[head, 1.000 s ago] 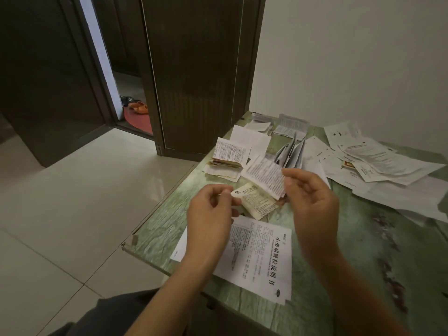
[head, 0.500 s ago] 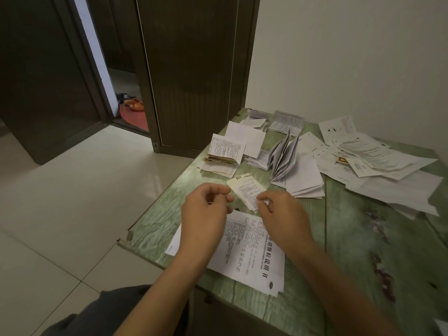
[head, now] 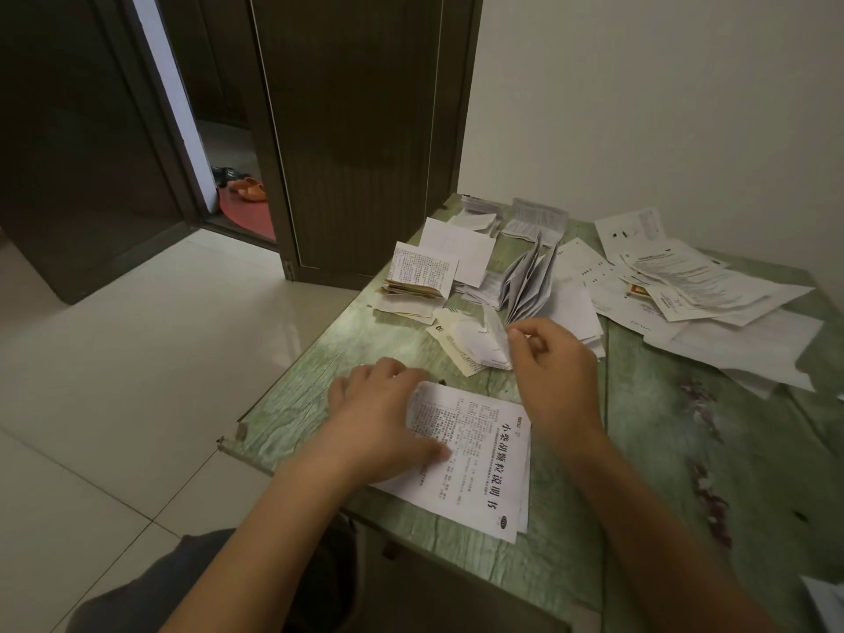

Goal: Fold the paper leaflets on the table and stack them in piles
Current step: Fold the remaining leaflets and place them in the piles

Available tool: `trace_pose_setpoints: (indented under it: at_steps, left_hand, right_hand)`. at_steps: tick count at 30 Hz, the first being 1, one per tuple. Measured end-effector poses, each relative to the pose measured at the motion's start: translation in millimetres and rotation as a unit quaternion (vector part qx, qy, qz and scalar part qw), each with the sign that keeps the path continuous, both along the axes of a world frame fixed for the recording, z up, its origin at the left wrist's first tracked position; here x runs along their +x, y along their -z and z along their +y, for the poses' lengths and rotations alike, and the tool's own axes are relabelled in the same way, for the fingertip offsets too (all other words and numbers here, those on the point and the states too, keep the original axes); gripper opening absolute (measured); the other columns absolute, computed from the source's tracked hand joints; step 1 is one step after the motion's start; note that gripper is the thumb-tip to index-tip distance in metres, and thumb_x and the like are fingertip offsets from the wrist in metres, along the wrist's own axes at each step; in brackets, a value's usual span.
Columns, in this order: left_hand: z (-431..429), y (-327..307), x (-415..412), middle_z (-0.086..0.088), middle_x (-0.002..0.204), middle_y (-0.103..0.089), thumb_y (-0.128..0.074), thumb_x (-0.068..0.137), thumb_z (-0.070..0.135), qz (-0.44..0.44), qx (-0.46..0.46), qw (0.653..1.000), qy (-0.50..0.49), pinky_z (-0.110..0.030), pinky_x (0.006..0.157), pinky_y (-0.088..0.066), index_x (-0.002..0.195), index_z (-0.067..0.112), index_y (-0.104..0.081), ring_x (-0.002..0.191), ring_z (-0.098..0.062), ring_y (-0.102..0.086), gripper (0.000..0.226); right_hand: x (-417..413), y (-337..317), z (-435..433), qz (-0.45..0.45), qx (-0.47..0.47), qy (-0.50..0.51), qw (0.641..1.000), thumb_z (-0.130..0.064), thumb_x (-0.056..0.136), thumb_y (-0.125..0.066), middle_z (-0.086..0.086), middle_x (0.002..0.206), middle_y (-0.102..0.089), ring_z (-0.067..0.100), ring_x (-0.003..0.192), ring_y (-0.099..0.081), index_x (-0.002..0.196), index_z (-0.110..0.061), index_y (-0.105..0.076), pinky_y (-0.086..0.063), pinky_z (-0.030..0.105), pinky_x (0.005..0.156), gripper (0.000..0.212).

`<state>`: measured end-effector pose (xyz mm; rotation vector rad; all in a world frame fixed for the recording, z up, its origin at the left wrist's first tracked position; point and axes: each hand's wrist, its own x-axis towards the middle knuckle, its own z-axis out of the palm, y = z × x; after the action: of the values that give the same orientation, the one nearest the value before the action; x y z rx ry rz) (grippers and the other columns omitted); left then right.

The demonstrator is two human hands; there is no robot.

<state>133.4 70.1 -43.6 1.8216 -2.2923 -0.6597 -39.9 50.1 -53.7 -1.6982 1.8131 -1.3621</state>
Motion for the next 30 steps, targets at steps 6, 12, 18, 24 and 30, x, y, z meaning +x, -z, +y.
trace_pose_setpoints:
  at_steps: [6, 12, 18, 24, 30]
  left_hand:
    - [-12.3, -8.1, 0.3, 0.001, 0.133, -0.029, -0.073, 0.065, 0.058, -0.049, 0.027, 0.998, 0.009, -0.045, 0.114, -0.003, 0.134, 0.039, -0.035, 0.131, -0.022, -0.018, 0.081]
    - [-17.5, -12.1, -2.2, 0.001, 0.13, -0.03, -0.077, 0.064, 0.052, -0.054, 0.045, 0.997, 0.023, -0.045, 0.115, 0.002, 0.117, 0.028, -0.047, 0.13, -0.021, -0.021, 0.066]
    - [-11.5, -10.5, 1.8, 0.01, 0.106, -0.041, -0.075, 0.071, 0.045, -0.017, -0.016, 1.0, 0.021, -0.045, 0.114, -0.005, 0.11, 0.028, -0.046, 0.12, -0.015, -0.036, 0.052]
    - [-12.7, -5.7, 4.1, 0.005, 0.119, -0.053, -0.064, 0.084, 0.037, -0.039, -0.083, 0.994, 0.058, -0.041, 0.107, -0.025, 0.113, 0.025, -0.062, 0.117, -0.017, -0.042, 0.032]
    - [-6.3, -23.2, 22.6, -0.005, 0.072, -0.065, -0.06, 0.089, 0.033, 0.259, -0.02, 0.965, -0.035, -0.024, 0.058, -0.045, 0.08, 0.005, -0.068, 0.064, -0.018, -0.06, 0.031]
  right_hand:
    - [-4.5, -1.7, -3.2, -0.069, -0.026, 0.045, 0.996, -0.008, 0.092, -0.053, 0.0, 0.059, -0.054, 0.003, 0.048, -0.045, 0.087, -0.013, -0.063, -0.034, 0.012, 0.042, 0.013]
    - [-1.5, -5.4, -0.3, -0.077, -0.145, 0.098, 0.982, -0.003, 0.089, -0.055, -0.009, 0.052, -0.044, 0.004, 0.045, -0.041, 0.081, -0.019, -0.06, -0.029, 0.013, 0.039, 0.019]
    - [-1.1, -2.9, -0.7, -0.06, -0.164, 0.039, 0.984, -0.002, 0.089, -0.056, -0.003, 0.052, -0.047, 0.008, 0.045, -0.041, 0.082, -0.017, -0.062, -0.027, 0.013, 0.038, 0.018]
    - [-1.5, -1.9, -0.9, -0.076, -0.149, 0.028, 0.986, -0.001, 0.089, -0.055, 0.002, 0.053, -0.049, 0.006, 0.043, -0.039, 0.084, -0.015, -0.063, -0.027, 0.011, 0.037, 0.017]
    - [-4.1, -9.5, 2.5, -0.156, -0.122, 0.017, 0.98, -0.001, 0.09, -0.053, -0.007, 0.059, -0.056, 0.005, 0.046, -0.043, 0.082, -0.015, -0.063, -0.033, 0.014, 0.04, 0.019]
